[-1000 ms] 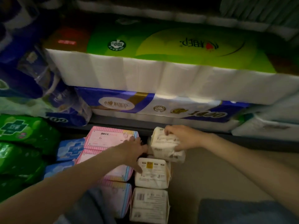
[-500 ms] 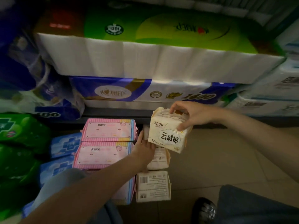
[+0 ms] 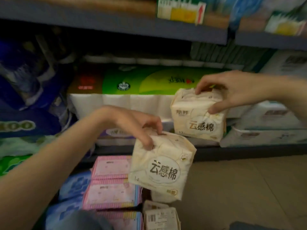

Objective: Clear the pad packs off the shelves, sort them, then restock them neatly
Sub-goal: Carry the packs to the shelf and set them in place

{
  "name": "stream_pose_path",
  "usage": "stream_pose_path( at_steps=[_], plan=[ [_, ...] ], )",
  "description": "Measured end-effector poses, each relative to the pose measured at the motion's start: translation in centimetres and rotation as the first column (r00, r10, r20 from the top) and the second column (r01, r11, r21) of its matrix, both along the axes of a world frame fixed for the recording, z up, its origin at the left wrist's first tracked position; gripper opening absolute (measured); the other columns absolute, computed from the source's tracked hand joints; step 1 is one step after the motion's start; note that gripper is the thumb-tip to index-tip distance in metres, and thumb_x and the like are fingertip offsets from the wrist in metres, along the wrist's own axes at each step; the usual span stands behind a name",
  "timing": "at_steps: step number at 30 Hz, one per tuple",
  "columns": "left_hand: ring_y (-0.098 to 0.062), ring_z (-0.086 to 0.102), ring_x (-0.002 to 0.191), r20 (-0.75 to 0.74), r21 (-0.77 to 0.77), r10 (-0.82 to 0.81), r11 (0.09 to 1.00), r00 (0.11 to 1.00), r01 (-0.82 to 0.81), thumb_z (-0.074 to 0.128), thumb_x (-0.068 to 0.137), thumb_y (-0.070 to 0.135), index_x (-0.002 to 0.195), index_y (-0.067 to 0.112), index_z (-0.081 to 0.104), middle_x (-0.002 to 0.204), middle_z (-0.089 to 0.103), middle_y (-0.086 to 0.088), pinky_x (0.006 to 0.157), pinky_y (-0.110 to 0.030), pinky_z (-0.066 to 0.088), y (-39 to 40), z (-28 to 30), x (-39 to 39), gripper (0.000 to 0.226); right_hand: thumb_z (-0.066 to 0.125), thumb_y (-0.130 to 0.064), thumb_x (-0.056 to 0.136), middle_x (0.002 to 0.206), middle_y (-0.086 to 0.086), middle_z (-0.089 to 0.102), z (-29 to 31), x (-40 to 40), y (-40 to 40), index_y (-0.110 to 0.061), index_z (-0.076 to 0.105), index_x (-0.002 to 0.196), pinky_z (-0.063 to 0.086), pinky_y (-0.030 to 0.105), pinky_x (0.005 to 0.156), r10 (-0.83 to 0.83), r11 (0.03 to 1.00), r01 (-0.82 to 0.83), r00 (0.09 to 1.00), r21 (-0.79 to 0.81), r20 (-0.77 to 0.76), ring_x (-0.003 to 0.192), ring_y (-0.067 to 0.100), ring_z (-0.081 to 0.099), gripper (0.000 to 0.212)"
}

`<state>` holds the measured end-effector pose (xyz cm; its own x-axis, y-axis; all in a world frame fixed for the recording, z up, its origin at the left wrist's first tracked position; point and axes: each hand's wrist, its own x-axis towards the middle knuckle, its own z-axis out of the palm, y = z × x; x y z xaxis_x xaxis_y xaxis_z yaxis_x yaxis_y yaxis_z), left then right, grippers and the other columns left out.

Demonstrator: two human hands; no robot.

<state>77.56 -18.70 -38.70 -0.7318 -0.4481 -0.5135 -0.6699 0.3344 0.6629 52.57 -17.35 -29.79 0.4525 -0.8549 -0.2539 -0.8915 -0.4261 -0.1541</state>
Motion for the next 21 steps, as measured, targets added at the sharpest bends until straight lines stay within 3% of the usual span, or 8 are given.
stream_pose_path(
  at_steps=[2, 5, 8, 11, 13, 15, 18, 21],
  plan=[
    [-0.005, 0.057, 0.099, -0.114, -0.073, 0.002, 0.997, 0.993, -0.010, 0.071, 0.050, 0.042, 0.096, 0.038, 0.051, 0.104, 0.057, 0.016, 0.076, -0.019, 0.046, -0.2, 5.2, 1.5, 0.050, 0.069, -0.058, 0.053, 0.109, -0.024, 0.056, 4.7, -0.4, 1.0, -0.048, 0.051, 0.095, 0.047, 0.029, 0.084, -0.057, 0.993, 0.071, 0.986, -0.092, 0.155, 0.099, 0.005, 0.056, 0.047],
    [-0.016, 0.064, 0.097, -0.331, -0.160, 0.080, 0.977, 0.940, -0.139, 0.072, 0.049, 0.031, 0.096, 0.031, 0.057, 0.107, 0.063, 0.004, 0.068, -0.026, 0.053, -0.2, 12.4, 3.6, 0.049, 0.077, -0.060, 0.053, 0.100, -0.015, 0.070, 10.3, -1.8, 1.6, -0.043, 0.060, 0.090, 0.055, 0.024, 0.079, 0.027, 0.983, 0.070, 0.861, -0.171, 0.507, 0.095, 0.006, 0.066, 0.044],
    [-0.012, 0.067, 0.076, -0.538, -0.206, 0.137, 0.935, 0.832, -0.287, 0.067, 0.045, 0.022, 0.094, 0.020, 0.056, 0.089, 0.068, 0.002, 0.052, -0.020, 0.052, 0.2, 18.0, 4.9, 0.050, 0.085, -0.037, 0.052, 0.097, -0.011, 0.072, 13.6, -2.3, 1.9, -0.037, 0.062, 0.088, 0.057, 0.028, 0.071, 0.122, 0.958, 0.069, 0.778, -0.277, 0.616, 0.092, 0.014, 0.068, 0.042],
    [-0.009, 0.065, 0.061, -0.688, -0.218, 0.164, 0.882, 0.707, -0.417, 0.060, 0.039, 0.021, 0.090, 0.017, 0.054, 0.073, 0.067, 0.004, 0.045, -0.019, 0.050, 0.2, 21.7, 5.5, 0.052, 0.083, -0.053, 0.049, 0.098, -0.010, 0.071, 16.2, -1.8, 1.8, -0.039, 0.063, 0.089, 0.058, 0.026, 0.065, 0.202, 0.929, 0.099, 0.673, -0.358, 0.712, 0.092, 0.011, 0.068, 0.047],
    [-0.006, 0.066, 0.061, -0.740, -0.249, 0.162, 0.835, 0.653, -0.490, 0.058, 0.039, 0.022, 0.090, 0.019, 0.053, 0.071, 0.068, 0.006, 0.047, -0.018, 0.051, 0.0, 23.3, 5.7, 0.052, 0.076, -0.037, 0.064, 0.096, -0.007, 0.069, 17.6, -1.4, 0.0, -0.034, 0.059, 0.093, 0.056, 0.022, 0.069, 0.254, 0.902, 0.157, 0.563, -0.403, 0.787, 0.094, 0.009, 0.067, 0.034],
    [-0.004, 0.066, 0.064, -0.772, -0.276, 0.176, 0.773, 0.611, -0.572, 0.061, 0.046, 0.018, 0.092, 0.022, 0.053, 0.077, 0.066, 0.007, 0.050, -0.016, 0.050, -0.6, 24.6, 5.7, 0.046, 0.072, -0.015, 0.076, 0.098, -0.007, 0.063, 17.7, -0.3, -3.2, -0.025, 0.056, 0.099, 0.054, 0.019, 0.073, 0.249, 0.829, 0.290, 0.573, -0.478, 0.780, 0.092, 0.007, 0.063, 0.030],
    [-0.005, 0.066, 0.073, -0.813, -0.277, 0.243, 0.637, 0.529, -0.719, 0.060, 0.074, 0.008, 0.093, 0.026, 0.055, 0.090, 0.061, 0.004, 0.059, -0.019, 0.050, -2.4, 25.7, 5.3, 0.026, 0.070, -0.011, 0.081, 0.102, -0.001, 0.058, 16.0, 2.8, -8.6, -0.010, 0.058, 0.112, 0.042, 0.010, 0.072, 0.177, 0.705, 0.457, 0.628, -0.543, 0.758, 0.095, 0.010, 0.054, 0.034],
    [-0.014, 0.064, 0.087, -0.837, -0.245, 0.306, 0.533, 0.455, -0.810, 0.062, 0.078, 0.008, 0.096, 0.027, 0.055, 0.097, 0.061, 0.000, 0.066, -0.023, 0.048, -4.3, 26.6, 4.8, 0.027, 0.070, -0.015, 0.081, 0.107, 0.002, 0.061, 13.5, 4.2, -14.0, -0.009, 0.061, 0.111, 0.042, 0.019, 0.080, 0.121, 0.734, 0.407, 0.709, -0.543, 0.695, 0.100, 0.012, 0.056, 0.032]
  ],
)
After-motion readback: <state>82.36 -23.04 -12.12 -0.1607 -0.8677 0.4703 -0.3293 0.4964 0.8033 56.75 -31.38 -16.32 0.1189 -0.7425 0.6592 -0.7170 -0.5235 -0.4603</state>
